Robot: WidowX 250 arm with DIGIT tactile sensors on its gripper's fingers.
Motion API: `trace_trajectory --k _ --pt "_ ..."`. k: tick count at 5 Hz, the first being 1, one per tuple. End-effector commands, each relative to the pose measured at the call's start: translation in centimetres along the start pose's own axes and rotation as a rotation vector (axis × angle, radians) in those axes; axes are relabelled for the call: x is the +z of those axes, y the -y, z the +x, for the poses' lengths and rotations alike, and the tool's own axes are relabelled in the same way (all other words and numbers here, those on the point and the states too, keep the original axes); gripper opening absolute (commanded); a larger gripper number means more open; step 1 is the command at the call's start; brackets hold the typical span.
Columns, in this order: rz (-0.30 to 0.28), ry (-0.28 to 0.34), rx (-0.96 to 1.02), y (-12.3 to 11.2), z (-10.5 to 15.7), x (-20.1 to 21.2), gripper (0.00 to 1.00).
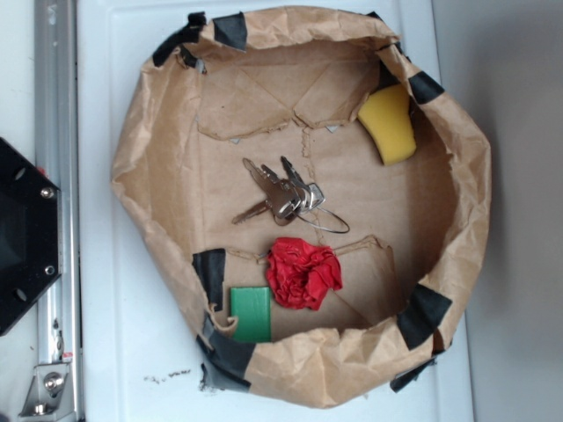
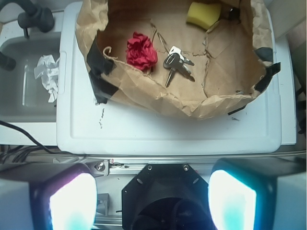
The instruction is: Grab the silver keys.
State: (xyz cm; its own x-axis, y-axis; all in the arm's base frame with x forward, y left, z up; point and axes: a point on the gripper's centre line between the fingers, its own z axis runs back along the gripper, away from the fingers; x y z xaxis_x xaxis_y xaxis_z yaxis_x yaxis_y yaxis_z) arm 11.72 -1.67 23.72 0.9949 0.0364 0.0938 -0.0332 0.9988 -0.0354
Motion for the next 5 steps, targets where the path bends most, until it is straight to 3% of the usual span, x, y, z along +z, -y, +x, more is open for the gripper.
trace_trajectory --k 1,2,5 --pt "0.000 0.000 0.000 0.0 0.0 0.0 1.00" --pt "-0.012 -0.088 0.011 -0.9 2.3 -1.4 1.00" --pt "-0.012 -0.088 0.011 -0.9 2.3 -1.4 1.00"
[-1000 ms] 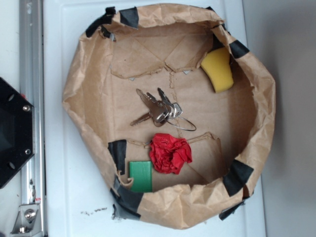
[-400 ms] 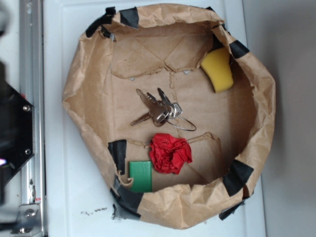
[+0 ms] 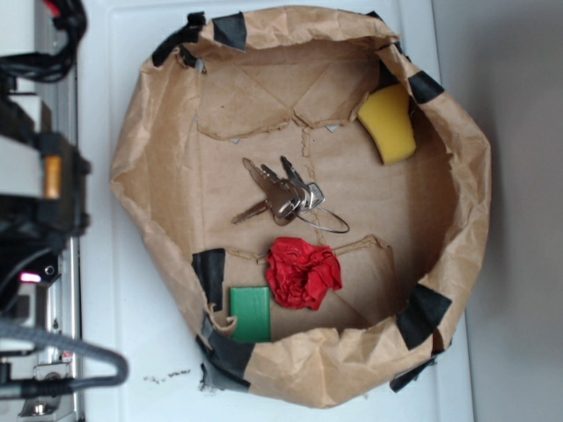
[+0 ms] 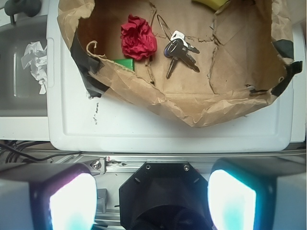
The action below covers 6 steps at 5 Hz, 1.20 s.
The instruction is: Grab the silver keys.
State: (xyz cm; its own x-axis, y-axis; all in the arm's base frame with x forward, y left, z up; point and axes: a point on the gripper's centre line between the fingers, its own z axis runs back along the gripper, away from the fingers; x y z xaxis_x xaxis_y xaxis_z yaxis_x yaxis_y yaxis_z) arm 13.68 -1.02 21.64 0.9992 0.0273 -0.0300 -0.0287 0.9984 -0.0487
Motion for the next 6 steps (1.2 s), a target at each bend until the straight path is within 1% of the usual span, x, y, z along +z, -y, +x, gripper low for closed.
trace_trajectory --k 1,2,3,4,5,6 --pt "0.009 0.050 -0.035 0.8 4.1 0.5 1.00" --pt "-0.003 0.116 0.021 1.1 9.1 -0.1 1.00" --pt "-0.012 0.159 0.041 0.8 12.9 -1.5 1.00" --pt "-0.020 0.159 0.042 -0.9 15.3 -5.0 1.00" --pt "0.004 0.169 0.089 -2.6 16.6 -7.4 1.00" --pt "0.014 0.137 0.146 -4.9 16.4 -10.1 1.00"
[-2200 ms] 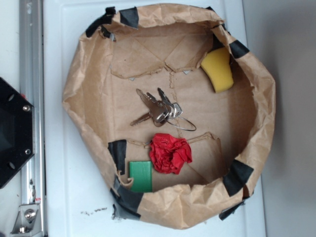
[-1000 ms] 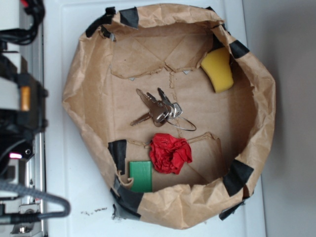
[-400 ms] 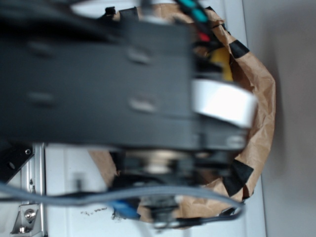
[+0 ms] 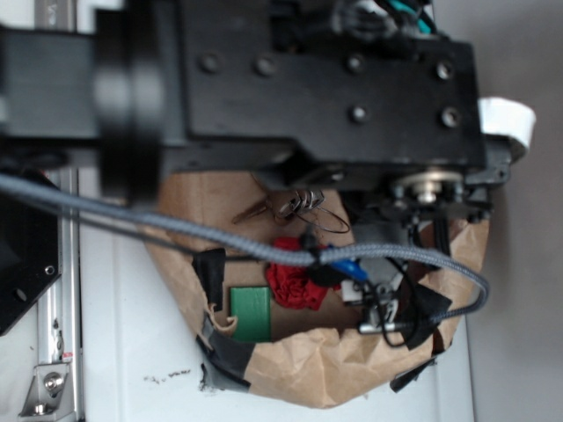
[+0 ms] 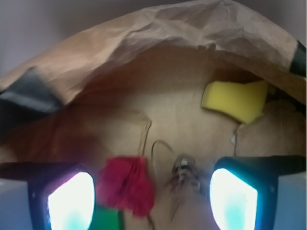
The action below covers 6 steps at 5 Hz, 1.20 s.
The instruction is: Grab the silver keys.
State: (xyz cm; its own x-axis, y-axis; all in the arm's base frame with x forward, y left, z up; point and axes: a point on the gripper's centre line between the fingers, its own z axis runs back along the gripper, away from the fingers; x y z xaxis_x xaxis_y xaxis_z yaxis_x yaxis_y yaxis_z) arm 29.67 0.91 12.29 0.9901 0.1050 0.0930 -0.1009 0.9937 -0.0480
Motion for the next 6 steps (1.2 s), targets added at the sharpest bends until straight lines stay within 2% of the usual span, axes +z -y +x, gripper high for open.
trace_trajectory --k 1,5,6 --pt "0.045 -0.020 0.113 -3.14 -0.30 -2.68 1.00" --pt "0.045 -0.020 0.113 -3.14 -0.30 -2.68 1.00" --pt "-0.061 -0.029 0.105 -2.30 -0.57 -1.72 1.00"
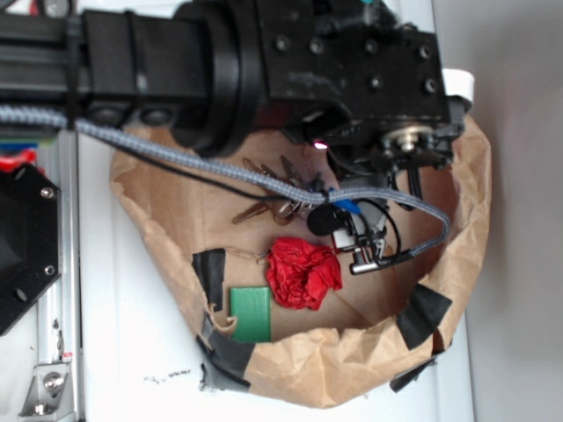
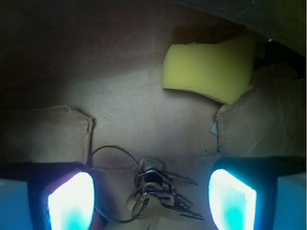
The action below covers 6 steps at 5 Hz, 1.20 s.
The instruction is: Grab the silver keys.
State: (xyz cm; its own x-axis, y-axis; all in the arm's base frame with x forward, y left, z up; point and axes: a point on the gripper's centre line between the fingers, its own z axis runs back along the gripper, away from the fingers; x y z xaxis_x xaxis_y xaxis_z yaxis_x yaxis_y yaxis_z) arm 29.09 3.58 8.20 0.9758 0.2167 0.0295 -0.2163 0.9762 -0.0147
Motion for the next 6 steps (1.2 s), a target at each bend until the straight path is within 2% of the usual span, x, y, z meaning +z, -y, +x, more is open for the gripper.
trace_trajectory --k 1,3,4,5,6 --pt "-0.142 0.031 -0.041 2.5 -0.7 2.6 1.00" --pt "-0.103 0.054 -0.052 3.5 0.1 0.8 1.00" --pt "-0.107 0.058 -0.079 4.2 0.1 -0.2 1.00" --pt "-0.073 0.052 -0.080 4.1 0.5 -1.6 1.00" --pt "-0.039 0.006 -0.087 3.9 0.6 -3.1 1.00"
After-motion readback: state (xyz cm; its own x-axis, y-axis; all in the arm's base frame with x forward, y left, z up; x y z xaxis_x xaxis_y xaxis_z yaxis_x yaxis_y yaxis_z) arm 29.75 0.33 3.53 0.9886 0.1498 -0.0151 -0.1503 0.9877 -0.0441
